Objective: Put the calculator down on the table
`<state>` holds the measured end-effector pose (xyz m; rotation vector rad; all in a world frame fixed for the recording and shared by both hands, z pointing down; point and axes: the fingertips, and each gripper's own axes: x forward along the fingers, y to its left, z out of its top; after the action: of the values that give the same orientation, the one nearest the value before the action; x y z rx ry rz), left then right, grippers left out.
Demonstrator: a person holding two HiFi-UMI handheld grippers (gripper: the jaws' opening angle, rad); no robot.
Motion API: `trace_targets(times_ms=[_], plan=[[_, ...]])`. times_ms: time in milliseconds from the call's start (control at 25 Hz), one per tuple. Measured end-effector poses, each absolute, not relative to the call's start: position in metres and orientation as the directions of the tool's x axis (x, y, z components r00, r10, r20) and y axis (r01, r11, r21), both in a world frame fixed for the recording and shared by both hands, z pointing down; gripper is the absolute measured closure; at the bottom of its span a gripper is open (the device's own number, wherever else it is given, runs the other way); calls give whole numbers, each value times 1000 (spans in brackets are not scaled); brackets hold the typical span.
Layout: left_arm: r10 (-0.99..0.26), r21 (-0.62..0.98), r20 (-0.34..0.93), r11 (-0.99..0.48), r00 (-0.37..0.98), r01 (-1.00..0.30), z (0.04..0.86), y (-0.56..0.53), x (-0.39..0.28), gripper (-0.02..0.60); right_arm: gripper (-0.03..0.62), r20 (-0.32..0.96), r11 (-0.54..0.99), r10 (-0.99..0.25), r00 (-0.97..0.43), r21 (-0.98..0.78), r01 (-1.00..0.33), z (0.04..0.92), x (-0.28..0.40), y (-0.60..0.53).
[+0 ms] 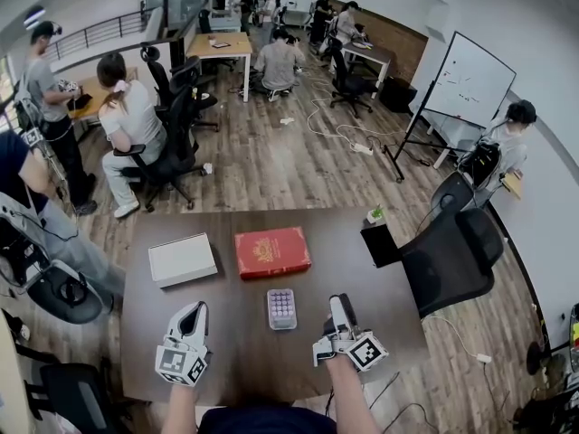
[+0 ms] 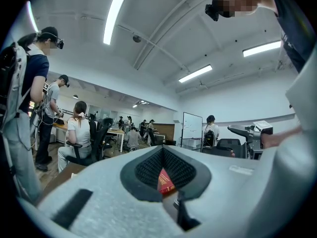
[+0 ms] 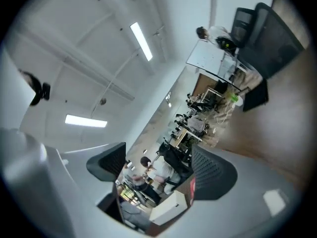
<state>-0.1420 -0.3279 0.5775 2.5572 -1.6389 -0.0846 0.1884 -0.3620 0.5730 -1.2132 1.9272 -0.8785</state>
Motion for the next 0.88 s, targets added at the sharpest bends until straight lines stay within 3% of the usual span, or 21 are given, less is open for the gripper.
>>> trace_targets(times_ms=[160,280,560,880], plan=[[-899,83,3,-437,439,-896,568,-325,-131,586,175,-97,390,-906,-412,-572,-722,554,177,-357],[-899,65,10,-436,437,-898,565,-325,-129,586,184,-55,424,-899,-434,-352,-834,537,167,-355],[-895,39,-27,-447,446,-894,538,-328,-125,586,189,6,456,-889,-457,-57,-888,521,151,-352],[-897,46,-34,-441,440,-896,535,-325,-122,586,203,36,411,-910,-413,-53,-910,543,170,-348]])
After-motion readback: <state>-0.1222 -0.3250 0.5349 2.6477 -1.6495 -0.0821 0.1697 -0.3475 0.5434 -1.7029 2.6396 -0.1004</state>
